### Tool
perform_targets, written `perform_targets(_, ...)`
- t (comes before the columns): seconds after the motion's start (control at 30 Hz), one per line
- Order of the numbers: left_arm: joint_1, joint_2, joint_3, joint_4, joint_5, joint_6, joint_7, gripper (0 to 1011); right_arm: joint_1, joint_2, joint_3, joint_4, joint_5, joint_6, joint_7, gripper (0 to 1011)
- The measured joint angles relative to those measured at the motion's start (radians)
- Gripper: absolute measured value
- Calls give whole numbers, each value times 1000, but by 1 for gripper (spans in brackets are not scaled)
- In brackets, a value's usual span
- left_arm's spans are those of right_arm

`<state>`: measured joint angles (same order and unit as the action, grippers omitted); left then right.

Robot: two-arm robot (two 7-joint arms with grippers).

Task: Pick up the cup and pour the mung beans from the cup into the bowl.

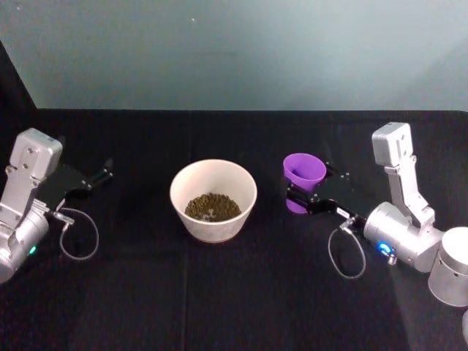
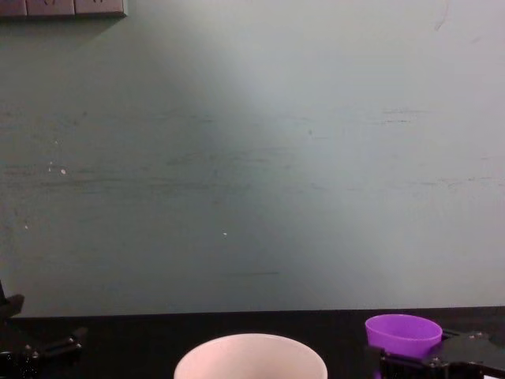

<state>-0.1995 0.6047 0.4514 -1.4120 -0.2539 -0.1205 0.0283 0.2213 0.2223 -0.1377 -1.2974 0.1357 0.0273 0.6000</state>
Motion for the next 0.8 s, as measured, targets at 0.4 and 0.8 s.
perform_targets(0.4, 0, 0, 0, 0, 0, 0, 0, 1000, 1, 17, -20, -2, 26, -13, -21, 997)
perform_targets(0.8, 0, 0, 0, 0, 0, 0, 0, 1000, -42, 51, -26, -159, 29, 3, -80, 1003)
